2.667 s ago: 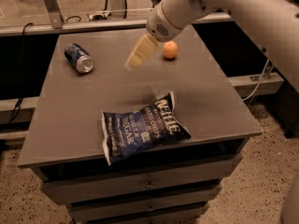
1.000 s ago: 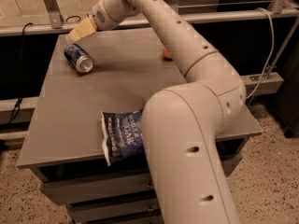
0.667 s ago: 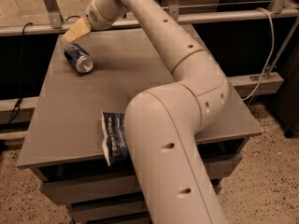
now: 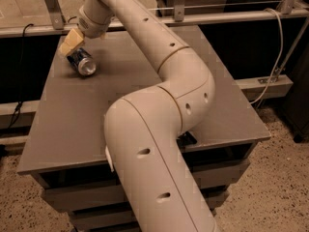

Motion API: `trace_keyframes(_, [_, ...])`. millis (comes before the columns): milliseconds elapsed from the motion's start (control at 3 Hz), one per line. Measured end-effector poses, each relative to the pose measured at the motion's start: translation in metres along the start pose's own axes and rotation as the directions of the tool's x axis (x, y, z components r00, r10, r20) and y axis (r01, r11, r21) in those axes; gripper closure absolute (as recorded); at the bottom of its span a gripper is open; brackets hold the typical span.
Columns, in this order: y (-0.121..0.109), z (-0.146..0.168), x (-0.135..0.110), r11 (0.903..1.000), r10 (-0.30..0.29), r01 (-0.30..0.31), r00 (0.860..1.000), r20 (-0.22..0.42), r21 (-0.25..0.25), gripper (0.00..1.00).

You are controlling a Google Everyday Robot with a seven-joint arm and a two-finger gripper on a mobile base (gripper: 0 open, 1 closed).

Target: Place pepsi can upright

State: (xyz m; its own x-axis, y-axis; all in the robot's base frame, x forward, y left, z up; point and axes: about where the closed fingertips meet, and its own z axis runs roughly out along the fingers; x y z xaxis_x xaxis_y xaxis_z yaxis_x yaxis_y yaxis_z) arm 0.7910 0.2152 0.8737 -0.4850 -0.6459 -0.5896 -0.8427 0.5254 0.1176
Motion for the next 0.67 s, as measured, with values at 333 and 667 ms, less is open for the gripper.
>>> trace_keyframes(333, [0.0062,0.0025,0.0012,0.9986,-0.018,0.021,0.997,-0.074,0.048,0.0])
trace_keyframes(667, [0.0096,0.0059,0.0033,0.9954,-0.025,0.037,0.99,-0.135,0.089,0.0])
